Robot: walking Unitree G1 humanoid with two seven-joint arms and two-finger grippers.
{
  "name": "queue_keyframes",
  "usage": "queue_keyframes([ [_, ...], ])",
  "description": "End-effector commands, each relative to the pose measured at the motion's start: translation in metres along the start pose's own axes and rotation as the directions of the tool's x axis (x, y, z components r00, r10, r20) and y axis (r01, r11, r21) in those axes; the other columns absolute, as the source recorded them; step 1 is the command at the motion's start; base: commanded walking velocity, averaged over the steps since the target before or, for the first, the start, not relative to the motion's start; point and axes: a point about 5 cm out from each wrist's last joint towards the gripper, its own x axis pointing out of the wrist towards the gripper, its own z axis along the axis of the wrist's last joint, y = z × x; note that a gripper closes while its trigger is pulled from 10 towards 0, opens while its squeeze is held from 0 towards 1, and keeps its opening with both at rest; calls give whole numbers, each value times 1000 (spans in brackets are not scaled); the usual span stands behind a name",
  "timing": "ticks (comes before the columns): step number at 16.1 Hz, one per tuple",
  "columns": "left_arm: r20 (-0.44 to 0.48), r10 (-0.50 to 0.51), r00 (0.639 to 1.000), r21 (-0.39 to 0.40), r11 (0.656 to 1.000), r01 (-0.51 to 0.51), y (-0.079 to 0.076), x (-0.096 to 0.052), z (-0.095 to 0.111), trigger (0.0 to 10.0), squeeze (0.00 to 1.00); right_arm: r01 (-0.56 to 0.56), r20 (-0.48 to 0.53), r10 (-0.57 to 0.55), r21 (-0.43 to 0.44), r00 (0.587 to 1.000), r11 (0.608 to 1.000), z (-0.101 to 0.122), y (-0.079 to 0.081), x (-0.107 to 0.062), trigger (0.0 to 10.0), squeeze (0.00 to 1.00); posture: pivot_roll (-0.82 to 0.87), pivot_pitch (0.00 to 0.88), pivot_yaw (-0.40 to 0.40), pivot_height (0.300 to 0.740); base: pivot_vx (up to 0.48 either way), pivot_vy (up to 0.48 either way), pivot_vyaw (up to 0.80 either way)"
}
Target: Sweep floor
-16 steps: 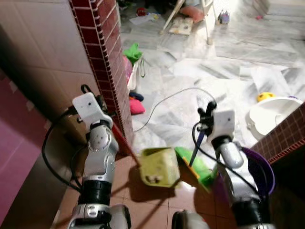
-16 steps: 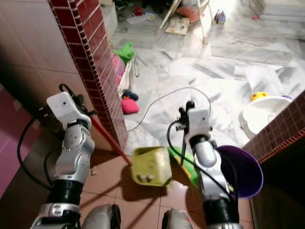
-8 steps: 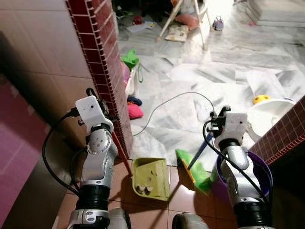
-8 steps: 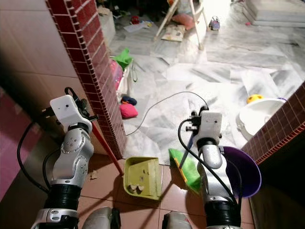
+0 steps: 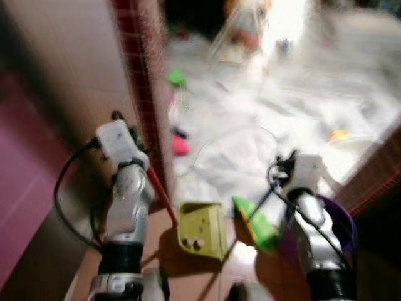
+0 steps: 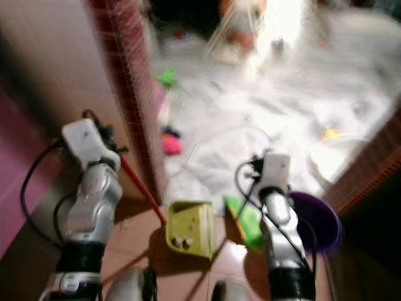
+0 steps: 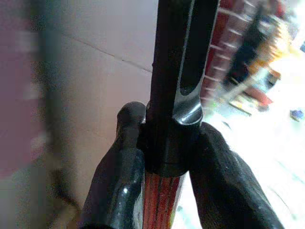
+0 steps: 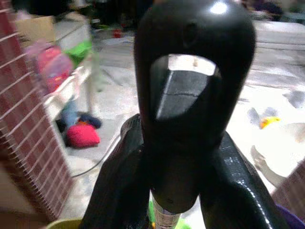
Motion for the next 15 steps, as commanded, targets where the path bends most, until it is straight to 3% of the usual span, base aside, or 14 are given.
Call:
queue_keyframes([
  [1,44,-2,999,-16,1000,3,-1,2,11,10000,0,-9,-70,11,33,997,999,-13,4,-1,10000,0,-99,0,50,740,-352,0,0],
  [5,41,-1,999,-24,1000,2,-2,3,11,10000,0,-31,-68,36,68,997,997,-11,11,-1,10000,0,-102,0,47,740,-349,0,0],
  [7,43,2,999,-45,999,0,-3,5,12,10000,0,-70,-4,71,33,997,997,-3,15,-1,10000,0,-115,0,44,740,-279,0,0],
  [9,73,11,997,-57,998,-7,-3,11,22,10000,0,-97,11,97,-29,995,995,1,10,-4,10000,0,-122,0,38,740,0,0,0],
  [12,81,36,996,-70,997,-30,1,15,25,10000,0,-52,4,53,-97,999,994,0,-4,-12,10000,0,-134,0,39,740,0,0,0],
  [15,71,26,997,-81,997,-20,-1,16,24,10000,0,-27,33,29,-53,999,998,4,-3,-11,10000,0,-137,0,51,740,0,0,0],
])
